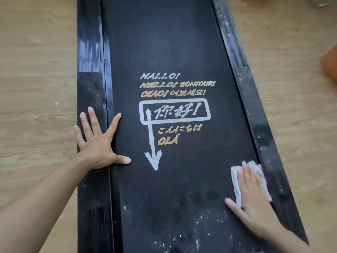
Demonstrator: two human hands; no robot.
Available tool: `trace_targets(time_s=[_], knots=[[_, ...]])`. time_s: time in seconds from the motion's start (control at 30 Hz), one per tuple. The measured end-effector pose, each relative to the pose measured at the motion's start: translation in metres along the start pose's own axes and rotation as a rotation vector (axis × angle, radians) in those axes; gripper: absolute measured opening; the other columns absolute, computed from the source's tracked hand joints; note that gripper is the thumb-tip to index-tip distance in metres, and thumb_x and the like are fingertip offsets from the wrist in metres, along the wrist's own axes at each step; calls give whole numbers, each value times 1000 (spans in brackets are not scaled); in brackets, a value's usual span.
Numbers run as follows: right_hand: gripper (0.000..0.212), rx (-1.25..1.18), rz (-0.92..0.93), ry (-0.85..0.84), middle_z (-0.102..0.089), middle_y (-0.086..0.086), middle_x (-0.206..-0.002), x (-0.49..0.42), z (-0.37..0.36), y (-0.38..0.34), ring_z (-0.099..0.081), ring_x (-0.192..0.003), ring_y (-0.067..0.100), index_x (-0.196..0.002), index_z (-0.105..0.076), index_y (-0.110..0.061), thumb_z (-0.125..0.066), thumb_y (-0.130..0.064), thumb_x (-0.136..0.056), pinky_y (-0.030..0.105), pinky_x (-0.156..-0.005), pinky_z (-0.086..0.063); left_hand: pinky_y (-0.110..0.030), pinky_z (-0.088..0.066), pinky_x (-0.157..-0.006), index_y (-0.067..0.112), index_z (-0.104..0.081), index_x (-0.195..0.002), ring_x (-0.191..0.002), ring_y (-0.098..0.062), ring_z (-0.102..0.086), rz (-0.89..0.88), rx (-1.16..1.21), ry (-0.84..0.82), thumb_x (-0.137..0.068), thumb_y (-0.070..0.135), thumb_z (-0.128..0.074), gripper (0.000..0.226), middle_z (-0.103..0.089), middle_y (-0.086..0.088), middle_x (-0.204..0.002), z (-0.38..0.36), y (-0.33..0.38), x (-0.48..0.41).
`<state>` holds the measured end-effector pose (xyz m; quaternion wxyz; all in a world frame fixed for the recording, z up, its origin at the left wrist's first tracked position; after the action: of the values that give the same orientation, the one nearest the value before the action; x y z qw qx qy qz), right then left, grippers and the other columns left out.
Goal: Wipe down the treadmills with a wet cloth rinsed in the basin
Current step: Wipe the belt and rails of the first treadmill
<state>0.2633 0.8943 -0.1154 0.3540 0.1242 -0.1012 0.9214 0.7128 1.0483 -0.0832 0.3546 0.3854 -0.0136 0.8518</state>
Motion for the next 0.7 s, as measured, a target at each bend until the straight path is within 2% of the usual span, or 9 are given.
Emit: trace_targets(time_s=[0.07, 0.13, 0.27, 0.37, 0.43, 0.53, 0.7], knots=[[97, 14, 23, -70, -3, 16, -176, 40, -19, -6, -13, -160, 40, -166, -15, 0, -26, -73, -102, 45, -130, -4, -62, 21, -120, 61, 34, -145, -131, -34, 60, 7, -11, 1, -51, 78, -86, 154, 68, -11, -136, 1, -1, 1], [95, 1, 8, -57, 0, 12, -177, 13, -13, -4, -7, -163, 35, -168, -11, -5, -23, -74, -102, 46, -129, -3, -63, 20, -120, 59, 35, -145, -131, -35, 60, 11, -16, -4, -52, 79, -86, 154, 69, -12, -135, 0, -2, -1], [97, -1, -5, 49, 9, 3, -177, -167, 43, -2, 11, -163, 18, -170, -2, -18, -9, -81, -97, 48, -132, 0, -61, 22, -119, 59, 36, -145, -131, -36, 60, 17, -33, 9, -54, 78, -85, 152, 69, -13, -135, -4, -6, -5], [104, 20, -16, 89, 7, 3, -177, -282, 82, -15, 10, -163, 16, -170, 0, -20, -6, -87, -90, 46, -131, 4, -59, 23, -119, 60, 35, -145, -132, -37, 59, 6, -53, 18, -54, 79, -85, 152, 67, -14, -138, -5, -6, -3], [104, 7, -54, 134, 4, 5, -178, -309, 87, -26, 7, -163, 18, -169, -1, -18, -9, -86, -91, 46, -130, 4, -59, 22, -120, 60, 33, -146, -133, -36, 58, 1, -39, 22, -52, 79, -85, 152, 65, -14, -140, -4, -4, -3], [100, -21, -29, 132, 6, 3, -178, -261, 67, -33, 9, -163, 17, -169, 1, -19, -13, -84, -95, 48, -132, 1, -60, 22, -120, 61, 32, -146, -134, -36, 57, -3, -53, 24, -50, 81, -85, 153, 64, -14, -141, -3, -3, -1], [90, -118, -7, 10, 16, 1, -176, -65, 13, -47, 14, -163, 19, -169, 6, -19, -23, -72, -102, 46, -131, 4, -60, 22, -120, 61, 33, -146, -133, -35, 58, -7, -36, 22, -50, 80, -85, 154, 67, -13, -138, -2, -2, 0]])
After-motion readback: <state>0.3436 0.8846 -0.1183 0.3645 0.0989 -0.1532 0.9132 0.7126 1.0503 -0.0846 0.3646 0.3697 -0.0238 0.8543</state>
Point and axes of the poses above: each hand's wrist, its own x-axis away from the middle knuckle, its own z-axis out of the back of the hand, y = z × x, the point moved 3 cm from there along -x, towards the middle knuckle
